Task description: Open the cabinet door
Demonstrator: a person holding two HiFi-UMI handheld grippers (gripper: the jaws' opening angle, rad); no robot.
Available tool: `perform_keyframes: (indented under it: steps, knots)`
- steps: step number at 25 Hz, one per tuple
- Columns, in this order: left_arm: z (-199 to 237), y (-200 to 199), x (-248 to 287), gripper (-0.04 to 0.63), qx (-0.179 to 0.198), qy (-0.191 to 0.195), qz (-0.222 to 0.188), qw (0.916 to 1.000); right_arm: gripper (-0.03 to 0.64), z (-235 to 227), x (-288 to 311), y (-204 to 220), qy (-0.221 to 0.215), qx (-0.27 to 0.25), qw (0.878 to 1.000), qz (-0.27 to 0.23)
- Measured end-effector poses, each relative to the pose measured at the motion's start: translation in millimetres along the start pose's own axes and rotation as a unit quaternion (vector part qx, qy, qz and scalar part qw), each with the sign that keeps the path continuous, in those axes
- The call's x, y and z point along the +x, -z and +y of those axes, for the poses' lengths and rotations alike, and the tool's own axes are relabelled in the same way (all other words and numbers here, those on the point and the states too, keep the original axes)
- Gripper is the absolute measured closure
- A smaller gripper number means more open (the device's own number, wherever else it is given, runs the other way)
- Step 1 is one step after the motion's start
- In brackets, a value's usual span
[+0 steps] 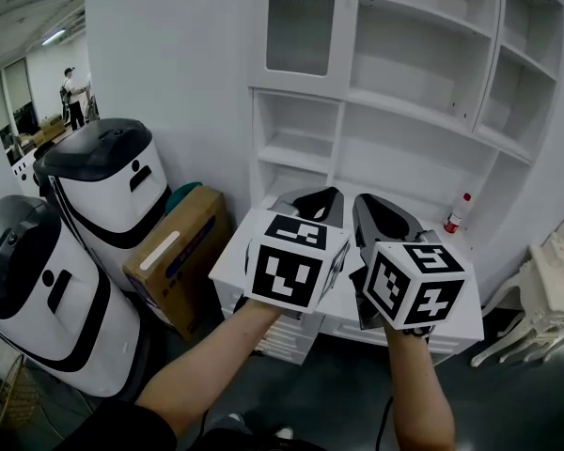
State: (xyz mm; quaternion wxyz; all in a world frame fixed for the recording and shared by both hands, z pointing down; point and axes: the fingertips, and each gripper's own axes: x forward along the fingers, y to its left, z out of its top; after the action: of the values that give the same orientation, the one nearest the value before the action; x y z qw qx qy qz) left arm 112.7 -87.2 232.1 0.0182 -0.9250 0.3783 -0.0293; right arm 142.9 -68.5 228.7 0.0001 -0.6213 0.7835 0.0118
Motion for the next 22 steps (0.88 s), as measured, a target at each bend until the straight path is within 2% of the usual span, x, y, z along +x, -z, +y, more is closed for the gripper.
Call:
perform_keyframes:
  steps: [11, 22]
  knots:
    - [26.4, 4.1, 38.9, 0.589, -0.002, -0.005, -0.005, 1.0000, 0.595, -18.8, 41.7, 6.1, -0.004, -0.003, 1.000, 0.002]
    - [83.4, -0.2, 113.9, 0.589, -0.009, 0.011, -0.011, 0.9998, 0.595, -52.9, 130.0, 3.6, 0.010, -0.012, 1.000, 0.005]
